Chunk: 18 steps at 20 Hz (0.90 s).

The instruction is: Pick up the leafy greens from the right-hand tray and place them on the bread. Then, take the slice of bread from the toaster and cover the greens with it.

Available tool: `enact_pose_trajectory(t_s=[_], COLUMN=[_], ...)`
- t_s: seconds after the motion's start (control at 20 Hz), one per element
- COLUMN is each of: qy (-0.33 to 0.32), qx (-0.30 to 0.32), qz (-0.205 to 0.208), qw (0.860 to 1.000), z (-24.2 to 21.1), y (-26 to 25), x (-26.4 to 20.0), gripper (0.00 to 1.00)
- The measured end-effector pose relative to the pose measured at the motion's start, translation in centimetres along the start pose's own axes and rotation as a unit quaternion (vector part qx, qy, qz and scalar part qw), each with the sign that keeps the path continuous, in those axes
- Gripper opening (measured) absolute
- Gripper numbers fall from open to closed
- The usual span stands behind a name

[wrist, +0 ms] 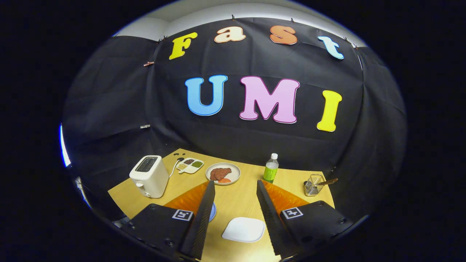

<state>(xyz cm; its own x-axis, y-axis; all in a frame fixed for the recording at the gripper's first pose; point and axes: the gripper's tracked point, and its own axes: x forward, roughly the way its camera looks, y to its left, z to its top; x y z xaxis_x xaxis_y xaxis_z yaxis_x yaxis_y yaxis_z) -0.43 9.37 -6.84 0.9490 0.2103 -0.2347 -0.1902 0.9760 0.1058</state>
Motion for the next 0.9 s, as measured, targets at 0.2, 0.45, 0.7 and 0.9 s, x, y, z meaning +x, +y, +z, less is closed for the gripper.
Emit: enact_pose_trajectory(t_s=[0.2, 0.45, 0.7, 0.9], qy=[-0.016, -0.016, -0.023, -0.021], qx=[-0.014, -0.011, -0.003, -0.001], qz=[0.003, 0.017, 0.018, 0.017], qw=[1.000, 1.000, 1.000, 1.000], z=[-0.7, -1.8, -1.3, -1.6], y=[-0.1, 0.4, -0.2, -0.4], x=[-0.8, -1.2, -1.6, -1.9], gripper=[0.73, 0.72, 0.69, 0.68])
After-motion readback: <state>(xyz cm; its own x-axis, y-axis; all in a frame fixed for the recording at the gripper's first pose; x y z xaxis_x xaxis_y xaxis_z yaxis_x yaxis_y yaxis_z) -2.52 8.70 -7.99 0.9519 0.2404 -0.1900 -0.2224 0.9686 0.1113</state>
